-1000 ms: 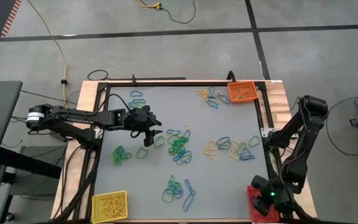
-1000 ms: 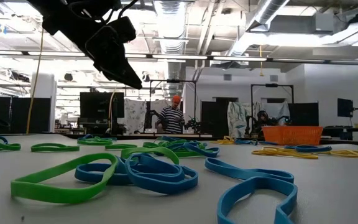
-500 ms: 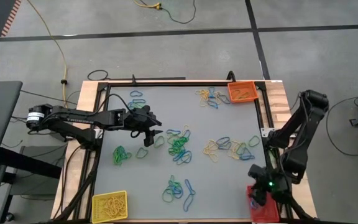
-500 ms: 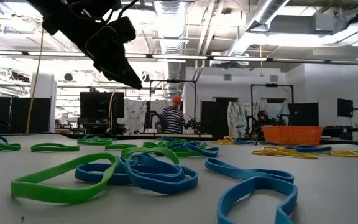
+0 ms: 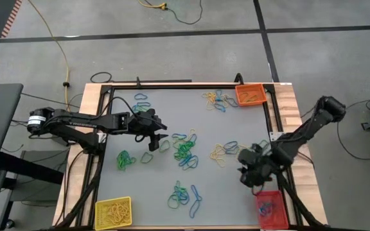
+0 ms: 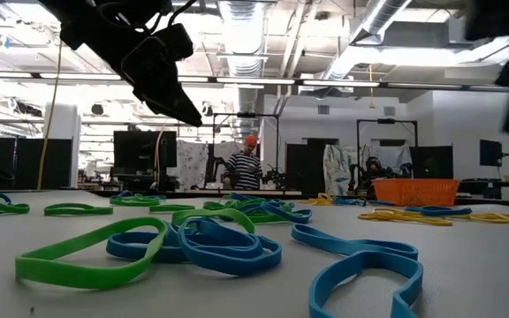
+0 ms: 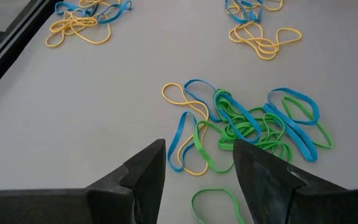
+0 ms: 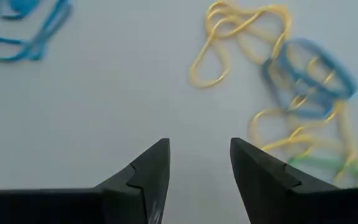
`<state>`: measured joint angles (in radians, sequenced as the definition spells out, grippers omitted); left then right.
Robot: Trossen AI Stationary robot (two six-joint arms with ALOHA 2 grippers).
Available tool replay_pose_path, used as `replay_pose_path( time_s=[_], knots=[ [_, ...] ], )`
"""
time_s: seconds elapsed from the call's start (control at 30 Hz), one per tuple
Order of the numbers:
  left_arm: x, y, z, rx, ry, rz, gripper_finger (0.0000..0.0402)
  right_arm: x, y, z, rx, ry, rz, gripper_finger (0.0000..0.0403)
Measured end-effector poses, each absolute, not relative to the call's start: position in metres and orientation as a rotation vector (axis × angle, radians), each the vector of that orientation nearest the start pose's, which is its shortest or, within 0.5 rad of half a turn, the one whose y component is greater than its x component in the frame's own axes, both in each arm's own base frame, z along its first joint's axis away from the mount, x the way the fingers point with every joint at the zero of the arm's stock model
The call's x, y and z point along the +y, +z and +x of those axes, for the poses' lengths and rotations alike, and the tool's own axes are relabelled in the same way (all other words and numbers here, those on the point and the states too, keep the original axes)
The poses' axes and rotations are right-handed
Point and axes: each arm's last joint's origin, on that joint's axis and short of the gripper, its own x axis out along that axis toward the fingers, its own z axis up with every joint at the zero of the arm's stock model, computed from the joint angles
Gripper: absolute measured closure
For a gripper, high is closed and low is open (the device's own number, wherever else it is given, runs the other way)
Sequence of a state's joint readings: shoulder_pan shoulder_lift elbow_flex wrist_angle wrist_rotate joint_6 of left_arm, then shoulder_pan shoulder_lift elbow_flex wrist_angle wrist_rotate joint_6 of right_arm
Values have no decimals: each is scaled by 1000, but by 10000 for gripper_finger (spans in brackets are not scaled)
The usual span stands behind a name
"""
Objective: Sort rubber bands into baskets
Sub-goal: Put the blue rubber band into the red bin
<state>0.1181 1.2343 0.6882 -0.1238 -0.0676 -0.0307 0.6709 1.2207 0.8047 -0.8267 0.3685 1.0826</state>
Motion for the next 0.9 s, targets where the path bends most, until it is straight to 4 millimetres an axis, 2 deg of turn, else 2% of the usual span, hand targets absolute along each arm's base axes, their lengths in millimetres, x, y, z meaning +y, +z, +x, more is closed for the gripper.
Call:
replay_pose_path(
  time_s=[0.27, 0.5, 0.7, 0.9],
  knots=[
    [31, 217, 247, 668, 189, -46, 223, 82, 189, 193, 1119, -428, 245, 207],
    [31, 217, 247, 668, 189, -46, 223, 54, 167, 207, 1103, -361, 279, 207],
    [31, 217, 247, 668, 189, -46, 223, 37, 151, 206, 1106, -339, 332, 207],
    [31, 217, 247, 668, 189, -46, 223, 33, 137, 202, 1072, -302, 382, 208]
  ],
)
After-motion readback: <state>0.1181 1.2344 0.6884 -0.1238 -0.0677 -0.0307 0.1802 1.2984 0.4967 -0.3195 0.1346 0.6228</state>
